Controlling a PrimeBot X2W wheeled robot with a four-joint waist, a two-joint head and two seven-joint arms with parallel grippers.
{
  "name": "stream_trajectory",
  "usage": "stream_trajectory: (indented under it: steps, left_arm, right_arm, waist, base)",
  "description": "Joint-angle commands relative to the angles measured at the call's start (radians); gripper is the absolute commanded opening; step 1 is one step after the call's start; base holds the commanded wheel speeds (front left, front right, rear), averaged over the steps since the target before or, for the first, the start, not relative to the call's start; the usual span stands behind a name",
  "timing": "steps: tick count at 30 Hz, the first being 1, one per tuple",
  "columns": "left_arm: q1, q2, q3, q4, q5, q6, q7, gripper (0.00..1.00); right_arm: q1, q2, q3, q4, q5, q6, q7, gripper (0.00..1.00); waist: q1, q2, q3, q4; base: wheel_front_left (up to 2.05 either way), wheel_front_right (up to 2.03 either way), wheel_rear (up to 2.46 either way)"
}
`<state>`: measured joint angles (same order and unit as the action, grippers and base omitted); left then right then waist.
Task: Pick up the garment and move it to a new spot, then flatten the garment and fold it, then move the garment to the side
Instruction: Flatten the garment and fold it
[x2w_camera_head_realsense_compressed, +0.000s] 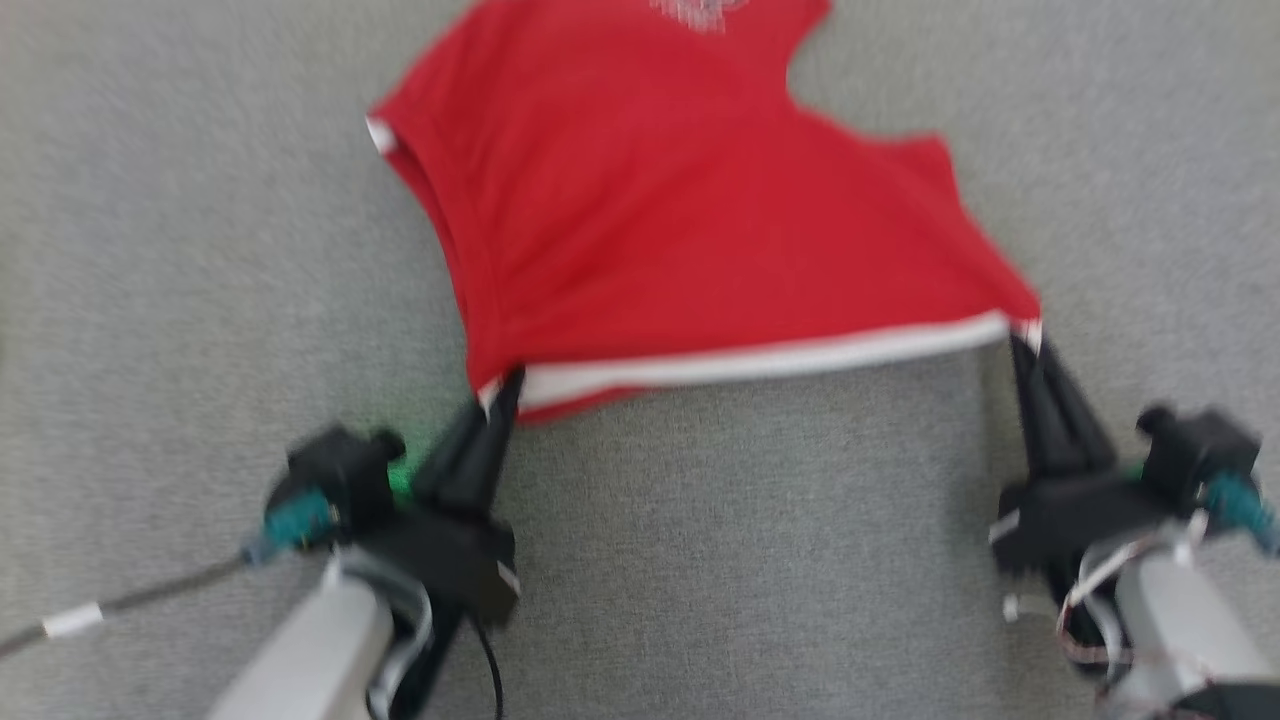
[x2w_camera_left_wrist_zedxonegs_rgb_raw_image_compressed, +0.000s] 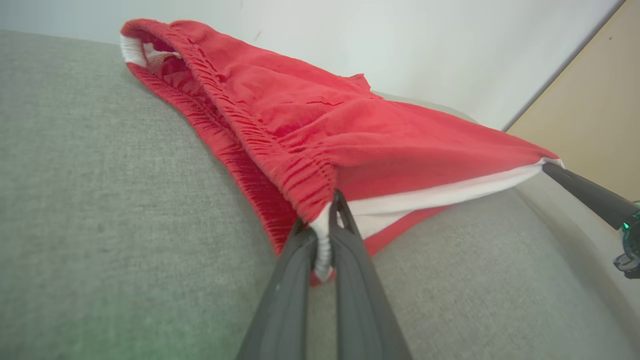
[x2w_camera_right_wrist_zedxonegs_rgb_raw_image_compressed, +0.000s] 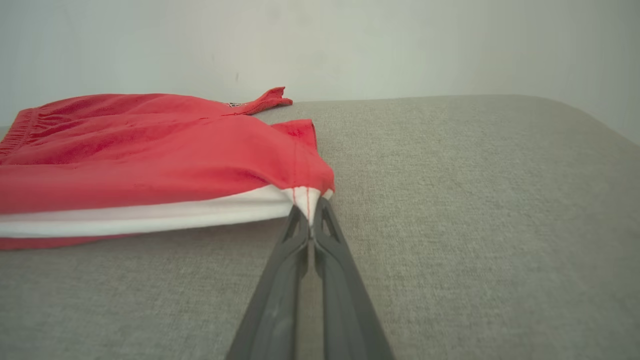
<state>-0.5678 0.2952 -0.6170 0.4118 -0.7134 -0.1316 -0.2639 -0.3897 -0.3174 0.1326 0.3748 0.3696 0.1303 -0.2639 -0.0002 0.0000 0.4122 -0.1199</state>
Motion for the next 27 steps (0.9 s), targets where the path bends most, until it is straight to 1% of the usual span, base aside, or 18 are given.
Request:
stream_trajectory:
  steps: [1, 3, 5, 8, 12, 14, 21, 27]
  left_arm:
    - [0.085, -0.018, 0.008, -0.001, 0.013, 0.002, -0.001, 0.0]
    - [0.152, -0.032, 0.022, -0.005, 0.017, 0.002, -0.001, 0.0]
    - [0.21, -0.034, 0.009, -0.006, 0.02, 0.002, -0.001, 0.0]
    - [0.298, -0.037, 0.024, -0.014, 0.009, 0.002, -0.001, 0.0]
    - [0.407, -0.016, -0.002, -0.032, 0.028, 0.002, -0.002, 0.0]
    - [0.461, -0.009, 0.007, -0.038, 0.026, 0.002, -0.002, 0.0]
    - [0.593, -0.004, 0.061, -0.067, 0.046, 0.002, -0.002, 0.0]
    - [0.634, -0.015, 0.085, -0.094, 0.06, 0.002, -0.002, 0.0]
  right_arm:
    - [0.064, 0.013, -0.011, -0.002, -0.004, 0.001, -0.001, 0.0]
    - [0.127, 0.03, -0.016, 0.004, -0.003, 0.001, 0.0, 0.0]
    - [0.181, 0.037, -0.008, 0.009, -0.012, 0.001, 0.0, 0.0]
    - [0.261, 0.051, -0.002, 0.021, -0.018, 0.001, 0.0, 0.0]
    - [0.351, 0.072, -0.018, 0.034, -0.008, 0.001, 0.0, 0.0]
    - [0.391, 0.086, -0.039, 0.035, 0.0, 0.001, -0.001, 0.0]
    - [0.489, 0.111, -0.048, 0.016, -0.009, 0.0, -0.001, 0.0]
    - [0.514, 0.109, -0.058, -0.005, -0.009, 0.0, -0.001, 0.0]
  waist:
    - [0.0002, 0.0, -0.118, 0.018]
    - [0.0002, 0.0, -0.166, 0.02]
    - [0.0002, 0.0, -0.211, 0.023]
    - [0.0002, 0.0, -0.278, 0.028]
    - [0.0002, 0.0, -0.358, 0.038]
    - [0.0002, 0.0, -0.388, 0.043]
    - [0.0002, 0.0, -0.449, 0.056]
    - [0.0002, 0.0, -0.453, 0.071]
  base:
    - [0.0, 0.0, 0.0]
    - [0.0, 0.0, 0.0]
    - [0.0, 0.0, 0.0]
    - [0.0, 0.0, 0.0]
    - [0.0, 0.0, 0.0]
    - [0.0, 0.0, 0.0]
    - [0.0, 0.0, 0.0]
    - [0.0, 0.0, 0.0]
